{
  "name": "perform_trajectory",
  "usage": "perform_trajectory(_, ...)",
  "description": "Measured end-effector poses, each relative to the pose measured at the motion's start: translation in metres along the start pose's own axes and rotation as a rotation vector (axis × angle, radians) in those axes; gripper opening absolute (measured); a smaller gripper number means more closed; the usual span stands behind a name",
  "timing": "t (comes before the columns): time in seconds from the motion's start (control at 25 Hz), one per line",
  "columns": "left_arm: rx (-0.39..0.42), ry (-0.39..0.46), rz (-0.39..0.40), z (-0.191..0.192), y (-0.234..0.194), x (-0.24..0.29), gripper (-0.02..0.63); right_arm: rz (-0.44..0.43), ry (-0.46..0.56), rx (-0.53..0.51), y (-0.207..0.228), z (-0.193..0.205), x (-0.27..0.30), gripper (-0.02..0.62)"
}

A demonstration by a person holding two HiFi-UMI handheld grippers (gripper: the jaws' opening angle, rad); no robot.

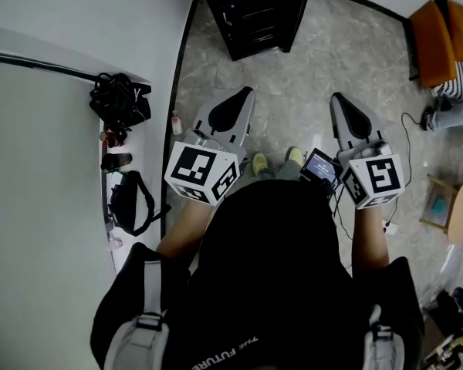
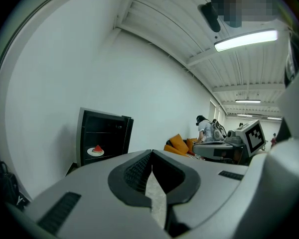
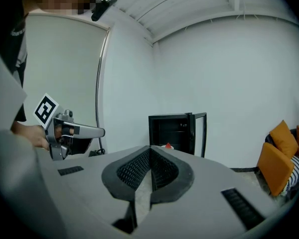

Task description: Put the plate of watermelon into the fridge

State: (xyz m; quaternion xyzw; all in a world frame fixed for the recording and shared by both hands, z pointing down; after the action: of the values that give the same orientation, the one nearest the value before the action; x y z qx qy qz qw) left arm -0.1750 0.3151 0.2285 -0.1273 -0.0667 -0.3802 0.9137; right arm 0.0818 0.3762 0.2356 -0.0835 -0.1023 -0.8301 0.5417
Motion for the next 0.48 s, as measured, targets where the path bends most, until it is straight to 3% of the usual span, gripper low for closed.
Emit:
perform_trajectory(0.28, 0.034, -0.007, 0.016, 0.0008, 0.0062, 0.0101, 0.012, 0.029, 0.002, 0.02, 0.008, 0.0045, -0.0021, 0.011)
perform_trajectory(0.48, 0.003, 0.0, 0.025, 0.0028, 0.003, 0.0097, 0.012, 0.037, -0.001, 0.022, 0.0032, 0.0044, -0.0021, 0.011)
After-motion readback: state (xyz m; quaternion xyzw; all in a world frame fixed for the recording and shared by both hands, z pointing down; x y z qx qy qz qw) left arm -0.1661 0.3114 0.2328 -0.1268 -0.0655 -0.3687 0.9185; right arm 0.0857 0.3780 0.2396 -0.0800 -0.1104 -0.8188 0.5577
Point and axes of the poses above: the fingertips, and each gripper's own axes: x forward along the fingers, y to its right, z out of its underside, the point moved 10 cm from there along -x, backward along the fingers, and after that the axes turned 3 degrees about -z, right-handed, at the moved point
